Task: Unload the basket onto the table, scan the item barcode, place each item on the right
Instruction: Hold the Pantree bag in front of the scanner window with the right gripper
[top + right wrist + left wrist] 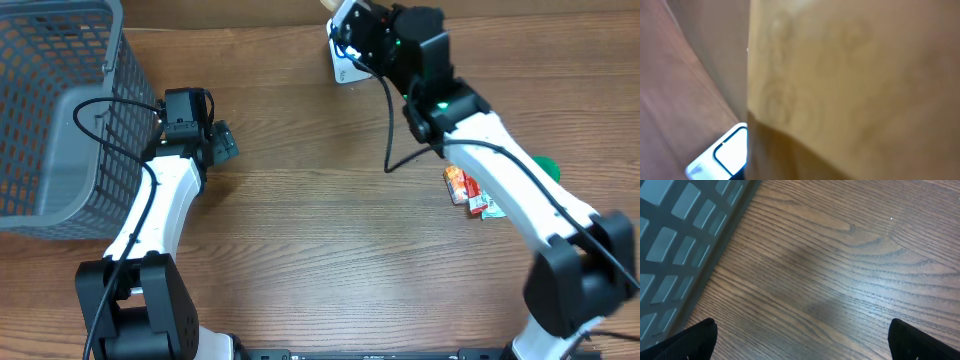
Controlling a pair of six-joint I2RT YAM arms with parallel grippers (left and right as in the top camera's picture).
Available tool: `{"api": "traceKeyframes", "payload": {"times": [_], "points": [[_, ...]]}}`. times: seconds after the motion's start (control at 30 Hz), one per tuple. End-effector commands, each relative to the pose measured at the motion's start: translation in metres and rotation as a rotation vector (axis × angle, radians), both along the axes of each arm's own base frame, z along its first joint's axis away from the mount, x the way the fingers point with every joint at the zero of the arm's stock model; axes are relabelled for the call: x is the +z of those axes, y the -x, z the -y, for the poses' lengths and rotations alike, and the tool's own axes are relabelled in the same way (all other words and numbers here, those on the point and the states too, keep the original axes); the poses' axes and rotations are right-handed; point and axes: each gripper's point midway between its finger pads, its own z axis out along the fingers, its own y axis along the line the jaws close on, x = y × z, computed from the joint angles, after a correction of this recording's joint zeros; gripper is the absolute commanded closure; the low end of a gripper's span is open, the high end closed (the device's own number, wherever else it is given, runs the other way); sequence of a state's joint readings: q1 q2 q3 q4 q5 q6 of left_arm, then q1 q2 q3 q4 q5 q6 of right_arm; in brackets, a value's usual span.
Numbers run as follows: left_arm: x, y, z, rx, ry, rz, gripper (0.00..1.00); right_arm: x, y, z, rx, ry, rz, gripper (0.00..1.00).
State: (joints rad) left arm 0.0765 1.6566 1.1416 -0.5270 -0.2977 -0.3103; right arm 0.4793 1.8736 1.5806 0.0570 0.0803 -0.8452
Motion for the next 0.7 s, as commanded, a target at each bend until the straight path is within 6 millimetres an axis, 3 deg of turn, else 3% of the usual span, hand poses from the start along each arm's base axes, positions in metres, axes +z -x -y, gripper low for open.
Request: {"api": "traceKeyframes", "payload": {"times": [0.0,0.33,0.67], "points": [[0.004,-0.005,-0.005,0.000,-0.024,0.006,0.00,-0.005,-0.013,-0.004,-0.025,0.012,0.049,0.97],[0.004,-0.005,-0.005,0.000,-0.025,0.006,0.00,-0.051,-0.044,-0.018,-0.036,-0.016,0.102,0.97],[0.004,-0.005,-0.005,0.000,-0.024,0.006,0.00,-0.097,-0.056,-0.018,-0.063,0.001,0.045,0.97]]}}
